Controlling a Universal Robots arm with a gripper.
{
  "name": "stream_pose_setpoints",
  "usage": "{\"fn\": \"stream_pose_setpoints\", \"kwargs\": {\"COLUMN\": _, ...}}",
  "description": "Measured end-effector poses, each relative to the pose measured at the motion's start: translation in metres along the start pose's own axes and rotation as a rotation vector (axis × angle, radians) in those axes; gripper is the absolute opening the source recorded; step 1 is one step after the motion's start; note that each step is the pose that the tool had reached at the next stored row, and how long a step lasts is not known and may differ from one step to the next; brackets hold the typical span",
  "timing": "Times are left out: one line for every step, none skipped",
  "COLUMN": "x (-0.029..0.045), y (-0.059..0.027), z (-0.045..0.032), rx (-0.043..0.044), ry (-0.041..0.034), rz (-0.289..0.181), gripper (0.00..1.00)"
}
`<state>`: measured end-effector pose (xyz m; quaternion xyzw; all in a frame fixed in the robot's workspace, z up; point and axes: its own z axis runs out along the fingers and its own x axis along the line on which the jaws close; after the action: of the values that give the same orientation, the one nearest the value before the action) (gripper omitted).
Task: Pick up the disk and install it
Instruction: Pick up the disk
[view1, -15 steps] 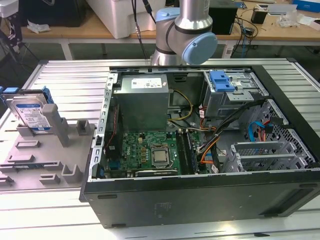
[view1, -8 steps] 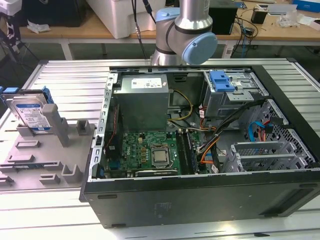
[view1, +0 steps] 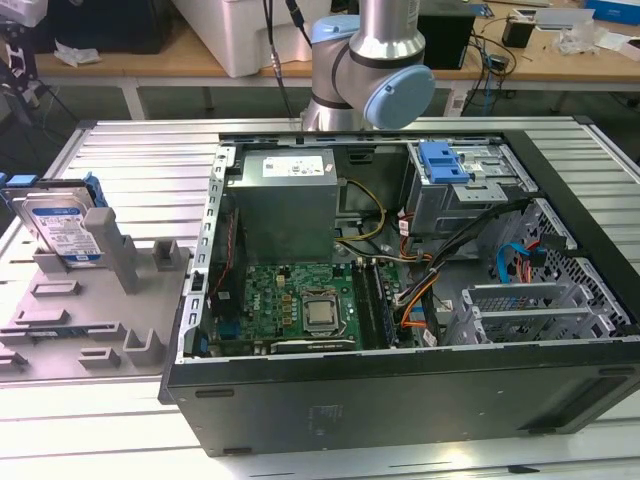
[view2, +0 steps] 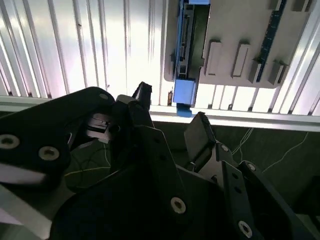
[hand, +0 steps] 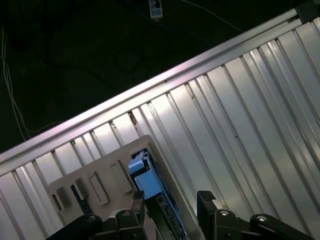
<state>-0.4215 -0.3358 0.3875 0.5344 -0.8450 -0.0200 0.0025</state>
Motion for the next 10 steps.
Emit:
{"fn": "stream_pose_setpoints", "kwargs": {"x": 0.0, "y": 0.0, "z": 0.0002, "rx": -0.0002, "ry": 0.0007, "rz": -0.018, "gripper": 0.54}}
{"fn": "stream_pose_setpoints", "kwargs": {"x": 0.0, "y": 0.0, "z": 0.0005, "rx": -0.0007, "ry": 0.0017, "rz": -0.043, "gripper": 0.54}}
{"fn": "stream_pose_setpoints", "kwargs": {"x": 0.0, "y": 0.0, "z": 0.0008, "rx": -0.001, "ry": 0.0025, "rz": -0.063, "gripper": 0.54}}
{"fn": "stream_pose_setpoints", "kwargs": {"x": 0.0, "y": 0.0, "z": 0.001, "rx": -0.0012, "ry": 0.0031, "rz": -0.078, "gripper": 0.54}}
{"fn": "stream_pose_setpoints", "kwargs": {"x": 0.0, "y": 0.0, "z": 0.0013, "rx": -0.0016, "ry": 0.004, "rz": -0.099, "gripper": 0.54}}
{"fn": "stream_pose_setpoints", "kwargs": {"x": 0.0, "y": -0.0001, "z": 0.0016, "rx": -0.0019, "ry": 0.0049, "rz": -0.121, "gripper": 0.54}}
{"fn": "stream_pose_setpoints", "kwargs": {"x": 0.0, "y": -0.0001, "z": 0.0018, "rx": -0.0022, "ry": 0.0055, "rz": -0.138, "gripper": 0.54}}
{"fn": "stream_pose_setpoints", "kwargs": {"x": 0.0, "y": -0.0001, "z": 0.0023, "rx": -0.0026, "ry": 0.0066, "rz": -0.166, "gripper": 0.54}}
{"fn": "stream_pose_setpoints", "kwargs": {"x": 0.0001, "y": 0.0, "z": 0.0025, "rx": -0.0028, "ry": 0.0075, "rz": -0.181, "gripper": 0.54}}
{"fn": "stream_pose_setpoints", "kwargs": {"x": 0.0002, "y": 0.0003, "z": 0.0025, "rx": -0.0029, "ry": 0.0084, "rz": -0.193, "gripper": 0.54}}
